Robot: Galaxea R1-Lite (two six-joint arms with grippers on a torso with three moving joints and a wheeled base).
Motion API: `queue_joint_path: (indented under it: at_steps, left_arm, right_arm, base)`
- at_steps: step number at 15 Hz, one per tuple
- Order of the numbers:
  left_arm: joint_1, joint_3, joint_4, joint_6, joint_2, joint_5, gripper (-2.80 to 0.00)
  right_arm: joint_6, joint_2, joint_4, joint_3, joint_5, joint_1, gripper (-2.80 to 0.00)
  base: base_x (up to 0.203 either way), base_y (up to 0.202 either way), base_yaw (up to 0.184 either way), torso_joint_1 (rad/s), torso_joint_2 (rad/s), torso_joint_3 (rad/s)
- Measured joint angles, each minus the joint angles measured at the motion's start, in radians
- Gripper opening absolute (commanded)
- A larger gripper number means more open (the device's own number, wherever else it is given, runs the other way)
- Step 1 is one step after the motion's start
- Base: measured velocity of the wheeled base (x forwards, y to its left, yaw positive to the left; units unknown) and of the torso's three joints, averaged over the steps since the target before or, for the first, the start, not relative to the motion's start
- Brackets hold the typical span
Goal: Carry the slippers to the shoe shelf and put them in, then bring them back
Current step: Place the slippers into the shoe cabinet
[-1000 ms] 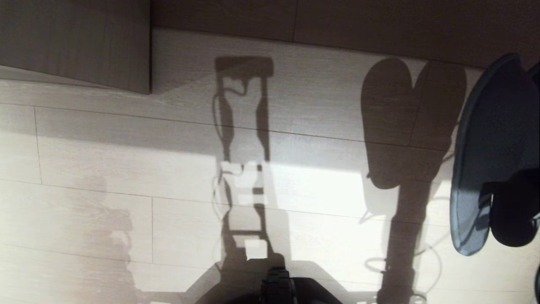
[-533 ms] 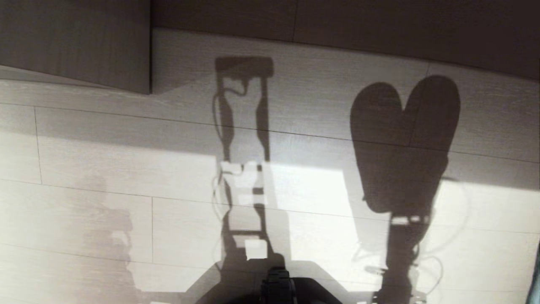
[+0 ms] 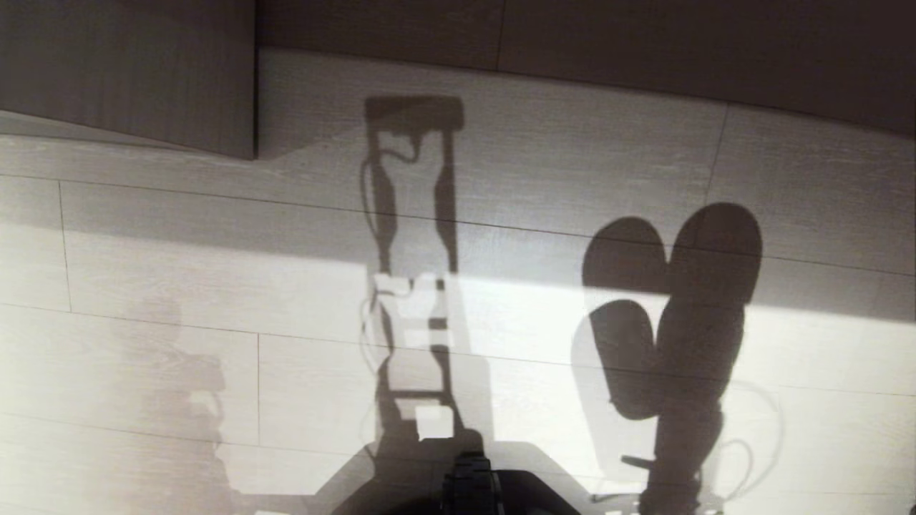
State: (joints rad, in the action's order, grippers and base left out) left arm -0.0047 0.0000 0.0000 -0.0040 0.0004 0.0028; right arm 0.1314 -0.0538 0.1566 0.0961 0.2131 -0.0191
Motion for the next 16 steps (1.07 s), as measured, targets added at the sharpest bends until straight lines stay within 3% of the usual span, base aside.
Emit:
queue_joint_path:
  at_steps: [2,5,6,10,16]
  left_arm:
    - [0.0,0.0,0.001,0.001,0.0,-0.001,-2.8]
    - [0.0,0.0,0.002,0.001,0.0,-0.001,-2.8]
    - [0.0,0.0,0.001,0.002,0.0,-0.001,-2.8]
    - [0.0,0.0,0.0,-0.001,0.0,0.001,-2.8]
    - [0.0,0.0,0.0,-0.004,0.0,0.001,-2.8]
  right_arm:
    - [-0.002,0.032,0.001,-0.058,-0.027,0.0,-2.8]
    - [-0.009,0.05,-0.12,-0.09,-0.177,0.001,-2.8]
    - [-0.014,0.053,-0.159,-0.093,-0.193,0.002,-2.8]
    - [-0.024,0.057,-0.157,-0.096,-0.201,0.002,-2.8]
    - [-0.09,0.058,-0.157,-0.096,-0.205,0.002,-2.8]
  base:
    - [0.0,0.0,0.0,0.0,0.0,0.0]
    - [0.0,0.0,0.0,0.0,0.0,0.0]
    - [0.0,0.0,0.0,0.0,0.0,0.0]
    - [0.0,0.0,0.0,0.001,0.0,0.037]
    - [0.0,0.0,0.0,0.003,0.0,0.191]
